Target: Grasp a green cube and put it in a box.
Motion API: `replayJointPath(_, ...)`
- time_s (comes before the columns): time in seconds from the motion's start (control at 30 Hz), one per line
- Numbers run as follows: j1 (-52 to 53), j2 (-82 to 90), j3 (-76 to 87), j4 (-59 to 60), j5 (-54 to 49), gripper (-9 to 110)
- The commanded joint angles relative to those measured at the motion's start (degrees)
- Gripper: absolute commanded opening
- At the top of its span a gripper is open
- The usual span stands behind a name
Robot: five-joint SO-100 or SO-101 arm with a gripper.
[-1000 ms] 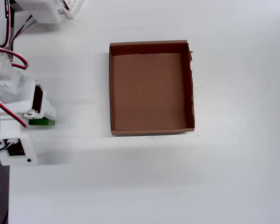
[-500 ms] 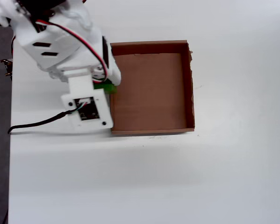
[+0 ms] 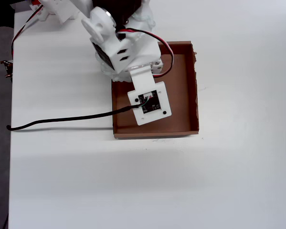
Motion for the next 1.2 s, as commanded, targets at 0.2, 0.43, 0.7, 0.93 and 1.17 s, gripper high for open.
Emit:
replayJointPath(0.2,0.4,-6.2,-4.0,-7.5,-0.5,13)
replayJointPath(0.43,-0.3,-7.3,0.2,-11.2,-0.5,13)
replayJointPath(0.7,-1.2,-8.8,3.1,-13.9,-0.5,13)
replayJointPath(0.93,-0.8,-7.8,4.1,-14.2,-0.5,22)
replayJointPath(1.17,2.8,1.6,4.1,-9.1,-0.5,23)
